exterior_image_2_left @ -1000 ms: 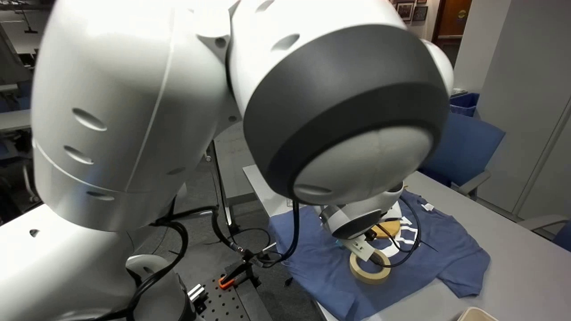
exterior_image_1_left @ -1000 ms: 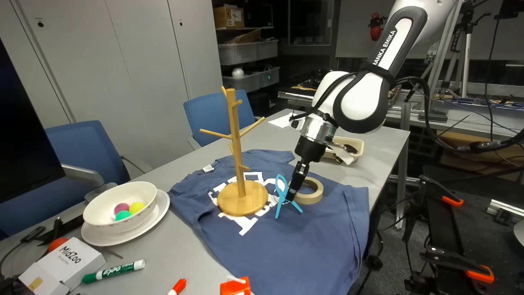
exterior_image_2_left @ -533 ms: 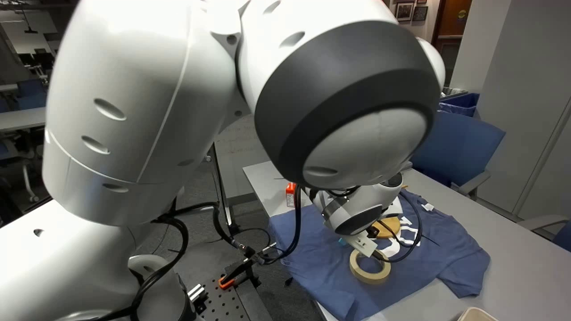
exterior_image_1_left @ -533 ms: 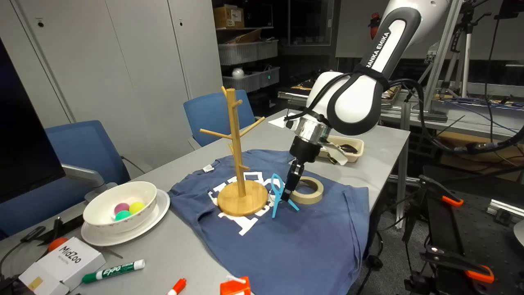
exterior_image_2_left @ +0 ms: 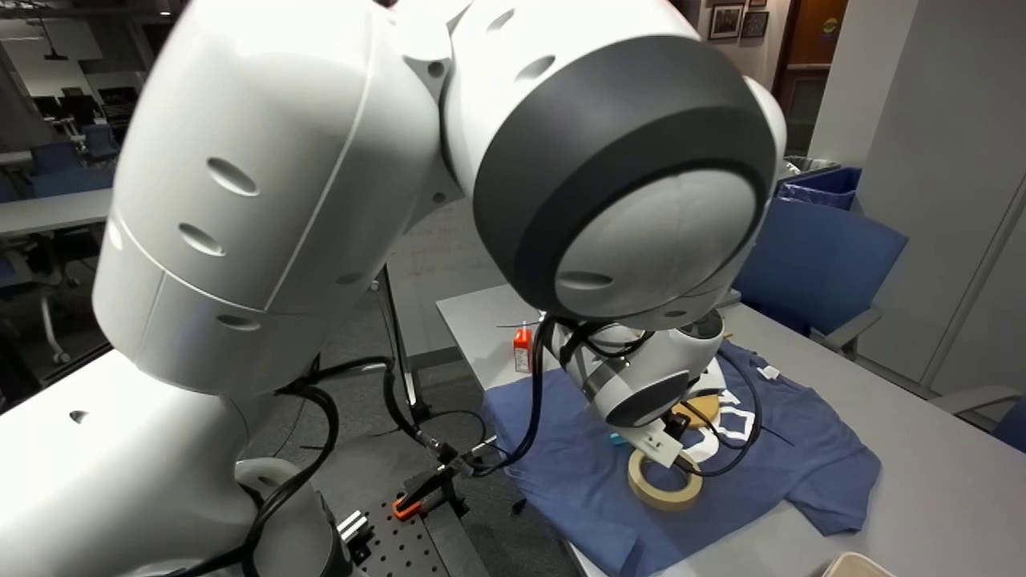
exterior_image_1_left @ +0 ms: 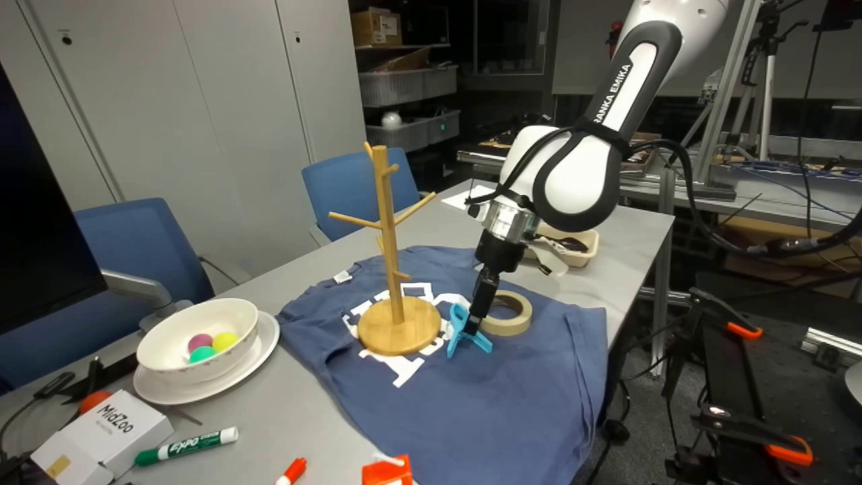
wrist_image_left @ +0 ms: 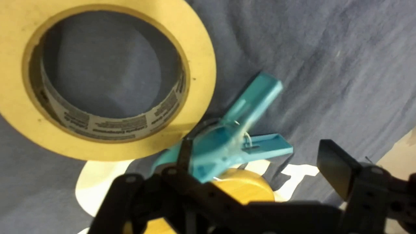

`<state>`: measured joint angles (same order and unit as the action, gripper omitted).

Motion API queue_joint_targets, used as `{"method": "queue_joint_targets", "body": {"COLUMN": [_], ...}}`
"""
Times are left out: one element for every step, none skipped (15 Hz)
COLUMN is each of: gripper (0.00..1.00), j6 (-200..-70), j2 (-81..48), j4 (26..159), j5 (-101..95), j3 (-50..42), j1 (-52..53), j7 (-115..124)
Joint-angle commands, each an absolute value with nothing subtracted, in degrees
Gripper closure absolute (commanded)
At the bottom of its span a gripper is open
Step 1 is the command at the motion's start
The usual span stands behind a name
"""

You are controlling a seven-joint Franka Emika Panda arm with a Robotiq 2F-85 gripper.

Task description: Take the peg from the hanger and place it on the shirt

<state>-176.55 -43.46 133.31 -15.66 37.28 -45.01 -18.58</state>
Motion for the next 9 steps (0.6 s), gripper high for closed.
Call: {"method": "queue_joint_targets", "body": {"gripper": [0.00, 0.00, 0.00, 0.00, 0.00, 0.00, 0.00, 0.00, 0.00], "j6": [-177.3, -177.5, -177.3, -177.1, -176.7, -176.3, -175.9, -175.7, -175.3], "j2": [-41.2, -40.8, -39.9, -38.9, -38.0, -37.1, -36.1, -35.0, -33.3], "j4": [133.3, 133.4, 133.7, 133.9, 134.2, 134.5, 134.8, 135.2, 135.6], "j5": [-13.6, -13.6, -13.5, -13.4, -13.1, -12.8, -12.4, -12.0, -11.8], "j3": [36.4, 36.5, 36.8, 37.0, 37.5, 38.1, 38.9, 39.4, 39.4], "j1": [-42.2, -41.8, -41.5, -41.0, -40.9, -40.7, -40.6, -40.4, -39.6], "j7": [-19.6, -19.6, -19.4, -19.2, -19.1, -18.9, -18.7, -18.6, -18.2]}}
